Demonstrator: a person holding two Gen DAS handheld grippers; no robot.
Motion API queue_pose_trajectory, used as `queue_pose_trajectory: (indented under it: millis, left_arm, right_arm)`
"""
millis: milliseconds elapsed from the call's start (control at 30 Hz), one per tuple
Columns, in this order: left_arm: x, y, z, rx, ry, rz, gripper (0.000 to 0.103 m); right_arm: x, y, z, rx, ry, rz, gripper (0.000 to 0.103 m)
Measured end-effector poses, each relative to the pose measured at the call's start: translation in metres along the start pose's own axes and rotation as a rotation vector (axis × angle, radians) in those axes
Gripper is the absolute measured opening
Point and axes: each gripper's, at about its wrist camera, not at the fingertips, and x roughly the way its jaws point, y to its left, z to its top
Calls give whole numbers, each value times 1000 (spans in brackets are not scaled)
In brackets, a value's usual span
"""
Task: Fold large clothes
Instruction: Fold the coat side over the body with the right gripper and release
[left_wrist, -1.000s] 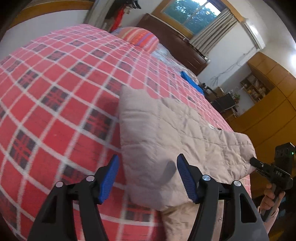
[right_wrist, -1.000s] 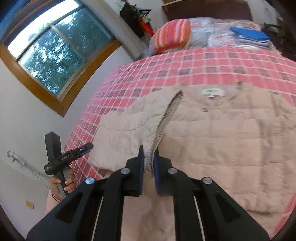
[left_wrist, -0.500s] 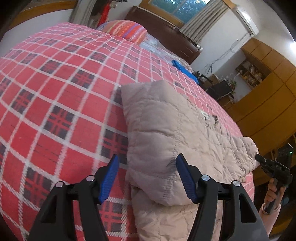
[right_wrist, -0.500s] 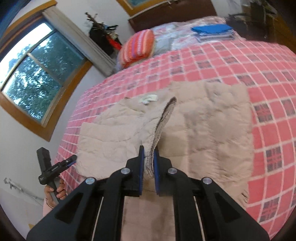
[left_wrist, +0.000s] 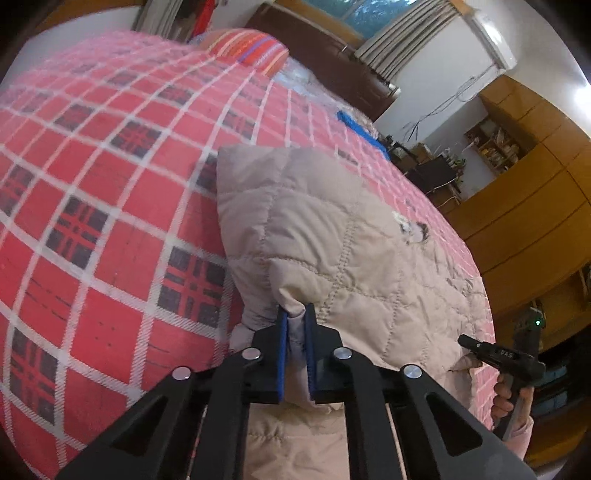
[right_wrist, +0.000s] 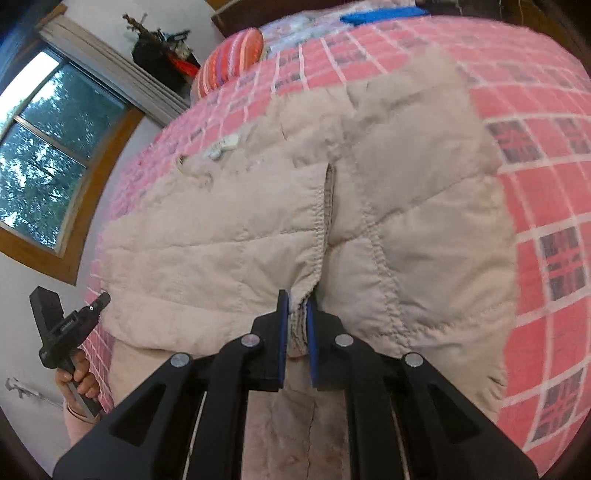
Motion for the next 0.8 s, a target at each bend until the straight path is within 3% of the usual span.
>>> queue_pose_trajectory:
  millis: [100,200,367,467,567,733,800]
  left_arm:
    - [9,-4,2,26,36,19,8]
    - [23,-4,1,29,75,38,9]
    - [12,-2,2,6,67,20,18]
    - [-11,-7,8,7,13,-11,22]
    - [-22,-30,13,74,-20,-31,27]
    - [7,-61,11,156,22,30,28]
    - [20,-61,9,150,46,32,28]
  right_arm:
    - [-11,-1,0,-9,-36,-7,8]
    - [6,-10,-2,10,36,-52,8]
    - [6,-5,-6,-23,40,-61,13]
    - [-10,4,-5,-39,1,-81,13]
    - [-28,16,-2,-58,-55,-83,13]
    - [-35,26,6,-68,-102,-154,13]
    - [-39,22,6,-59,-115,-118,14]
